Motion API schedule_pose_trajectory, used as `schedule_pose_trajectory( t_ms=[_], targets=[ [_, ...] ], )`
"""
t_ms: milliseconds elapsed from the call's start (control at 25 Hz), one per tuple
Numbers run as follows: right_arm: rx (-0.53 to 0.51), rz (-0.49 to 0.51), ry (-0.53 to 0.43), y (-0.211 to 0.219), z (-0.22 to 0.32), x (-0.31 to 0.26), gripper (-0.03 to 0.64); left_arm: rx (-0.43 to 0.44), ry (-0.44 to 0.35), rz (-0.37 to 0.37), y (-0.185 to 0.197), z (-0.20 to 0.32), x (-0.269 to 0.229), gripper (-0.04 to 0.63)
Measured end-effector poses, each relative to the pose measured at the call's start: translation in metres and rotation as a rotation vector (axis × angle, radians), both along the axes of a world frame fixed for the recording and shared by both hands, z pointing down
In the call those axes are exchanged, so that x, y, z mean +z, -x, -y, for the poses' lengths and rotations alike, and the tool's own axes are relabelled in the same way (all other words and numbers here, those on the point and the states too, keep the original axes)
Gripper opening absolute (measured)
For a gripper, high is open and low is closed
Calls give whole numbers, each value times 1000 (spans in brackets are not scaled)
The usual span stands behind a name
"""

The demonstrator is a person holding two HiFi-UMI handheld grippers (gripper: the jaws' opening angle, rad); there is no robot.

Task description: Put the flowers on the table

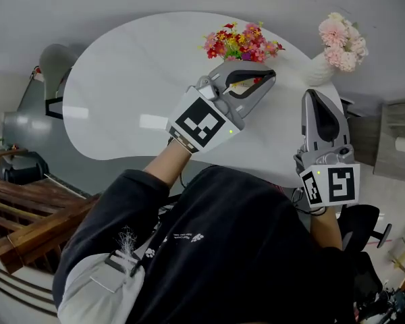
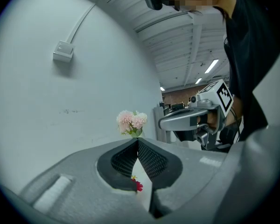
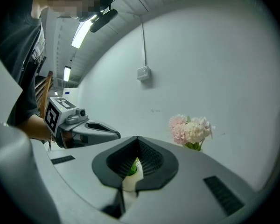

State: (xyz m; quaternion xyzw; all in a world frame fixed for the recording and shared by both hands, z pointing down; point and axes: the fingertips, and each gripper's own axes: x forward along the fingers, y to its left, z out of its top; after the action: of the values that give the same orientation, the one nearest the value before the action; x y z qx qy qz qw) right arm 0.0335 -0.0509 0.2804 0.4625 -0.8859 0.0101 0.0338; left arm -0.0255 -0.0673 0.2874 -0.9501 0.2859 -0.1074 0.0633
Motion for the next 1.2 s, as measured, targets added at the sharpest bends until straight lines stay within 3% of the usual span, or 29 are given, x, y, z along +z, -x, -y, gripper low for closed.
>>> schedule_pose_trajectory(
  t_ms=[720,1200],
  targets=[
    [-14,9,33,6,0,4,11,80,-21,62,1,-4,2,5],
    [-15,2,39,9,0,5,11,63,-23,68,8,-2,1,5]
  ],
)
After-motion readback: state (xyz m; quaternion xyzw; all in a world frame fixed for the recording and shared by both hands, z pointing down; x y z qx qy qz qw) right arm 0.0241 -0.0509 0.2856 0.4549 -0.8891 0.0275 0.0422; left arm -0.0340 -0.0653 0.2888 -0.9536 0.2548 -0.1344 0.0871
